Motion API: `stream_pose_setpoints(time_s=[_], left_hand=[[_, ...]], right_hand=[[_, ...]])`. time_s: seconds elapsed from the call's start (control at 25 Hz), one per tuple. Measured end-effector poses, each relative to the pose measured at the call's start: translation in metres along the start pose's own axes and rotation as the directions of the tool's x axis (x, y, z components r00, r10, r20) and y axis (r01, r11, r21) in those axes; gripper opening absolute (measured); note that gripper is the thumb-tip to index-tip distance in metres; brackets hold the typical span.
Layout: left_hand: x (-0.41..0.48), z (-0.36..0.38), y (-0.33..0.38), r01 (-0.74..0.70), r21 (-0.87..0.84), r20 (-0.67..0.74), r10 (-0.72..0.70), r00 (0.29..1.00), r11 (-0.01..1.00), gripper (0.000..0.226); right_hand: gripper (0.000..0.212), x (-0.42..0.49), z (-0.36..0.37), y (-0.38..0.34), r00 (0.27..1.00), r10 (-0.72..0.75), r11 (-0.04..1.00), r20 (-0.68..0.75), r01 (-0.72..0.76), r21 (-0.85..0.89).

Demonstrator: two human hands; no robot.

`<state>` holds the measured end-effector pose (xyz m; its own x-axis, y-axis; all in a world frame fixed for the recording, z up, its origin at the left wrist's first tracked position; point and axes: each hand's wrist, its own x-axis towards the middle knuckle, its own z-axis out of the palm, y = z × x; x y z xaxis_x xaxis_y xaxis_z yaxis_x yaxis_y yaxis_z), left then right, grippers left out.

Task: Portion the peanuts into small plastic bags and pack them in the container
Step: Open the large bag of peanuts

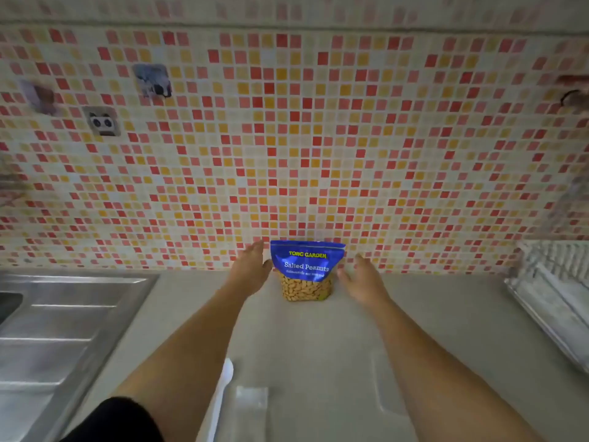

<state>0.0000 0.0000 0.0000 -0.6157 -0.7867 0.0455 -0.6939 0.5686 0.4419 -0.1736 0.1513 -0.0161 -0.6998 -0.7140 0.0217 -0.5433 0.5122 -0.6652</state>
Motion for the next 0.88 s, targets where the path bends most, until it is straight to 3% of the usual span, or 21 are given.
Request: stream_pose_setpoints(time_s=[0.12,0.24,0.32,0.52,0.88], left_hand=[[0.047,0.016,-0.009,0.011,-0.105,-0.04,-0.016,0.999,0.994,0.061],[0.077,0.028,-0.009,-0.026,-0.112,0.043,0.031,0.999,0.993,0.058],[0.087,0.03,-0.005,-0.06,-0.096,0.096,0.069,0.993,0.994,0.052],[0.093,0.031,-0.01,-0.156,-0.11,0.093,0.167,0.982,0.982,0.022],[0.039,-0.008,-0.007,-0.388,0.012,0.242,0.374,0.895,0.921,0.02]], right_hand=[[0.048,0.04,0.019,0.009,0.991,0.096,0.991,-0.088,-0.087,0.101],[0.054,0.067,0.04,0.014,0.973,0.225,0.928,-0.05,-0.198,0.316],[0.043,0.081,0.05,0.012,0.97,0.237,0.883,-0.051,-0.193,0.427],[0.024,0.096,0.059,0.015,0.951,0.278,0.9,-0.135,-0.209,0.381],[0.025,0.043,0.024,0.012,0.979,0.186,0.888,-0.077,-0.134,0.441]])
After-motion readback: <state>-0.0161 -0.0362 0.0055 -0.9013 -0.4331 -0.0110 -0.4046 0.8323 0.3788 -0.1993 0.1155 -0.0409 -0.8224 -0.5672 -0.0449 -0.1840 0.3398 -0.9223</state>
